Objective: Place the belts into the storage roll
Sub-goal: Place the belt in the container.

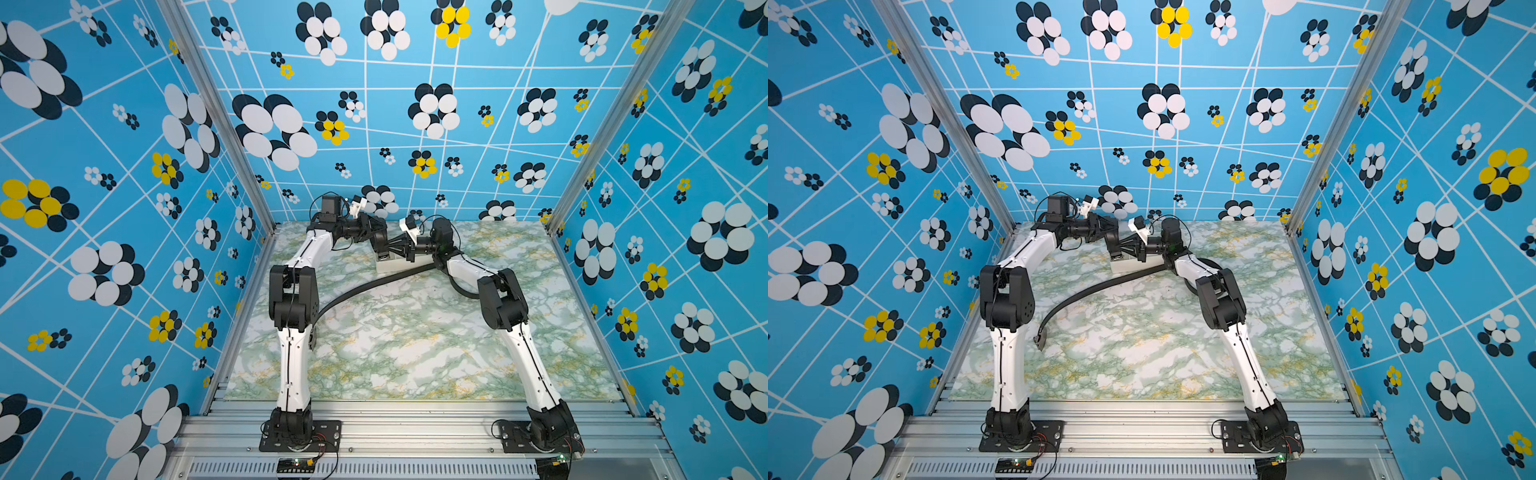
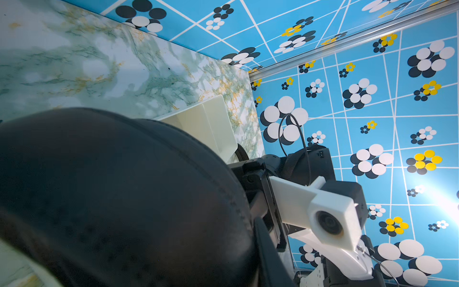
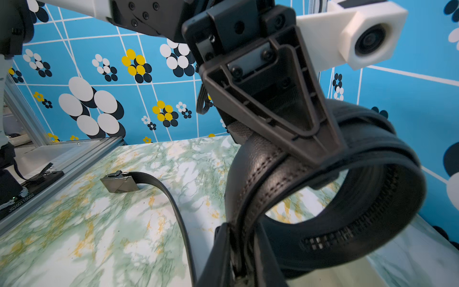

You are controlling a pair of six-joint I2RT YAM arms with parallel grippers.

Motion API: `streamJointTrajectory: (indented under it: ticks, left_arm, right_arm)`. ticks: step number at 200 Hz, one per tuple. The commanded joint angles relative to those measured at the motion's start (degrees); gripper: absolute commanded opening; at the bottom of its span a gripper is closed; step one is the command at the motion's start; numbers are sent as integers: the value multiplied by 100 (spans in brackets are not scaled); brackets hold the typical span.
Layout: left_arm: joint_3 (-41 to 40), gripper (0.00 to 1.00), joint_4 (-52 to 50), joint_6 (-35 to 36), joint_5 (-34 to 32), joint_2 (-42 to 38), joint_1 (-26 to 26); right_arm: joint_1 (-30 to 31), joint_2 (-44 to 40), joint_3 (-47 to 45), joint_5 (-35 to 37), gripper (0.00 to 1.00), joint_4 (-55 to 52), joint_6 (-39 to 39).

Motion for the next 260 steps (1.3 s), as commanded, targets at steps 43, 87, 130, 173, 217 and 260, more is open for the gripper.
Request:
streamJointTrajectory:
  ticks: [43,87,130,173,217,260]
  left_arm:
    - [133,8,352,-188,337,173,5]
    - [108,9,908,-626,462,266,-92]
    - [259,10,1003,-742,479,358,-220]
    - [263,9,974,-729,475,345,-318]
    - [-338,9,2142,-1423,676,421,-305]
    - [-549,8,2901,-1951,840,481,-301]
  right_arm:
    - [29,11,264,-68,0,-747,-727]
    - [29,-268,-141,144,0,-1033,-1234]
    - [3,-568,-515,299,0,-1027,-1478]
    - [-14,-757,-798,328,0,-1021,-1560]
    - [-17,-784,-971,345,0,-1115,-1670]
    - [-9,-783,-932,305,0,-1342,-1753]
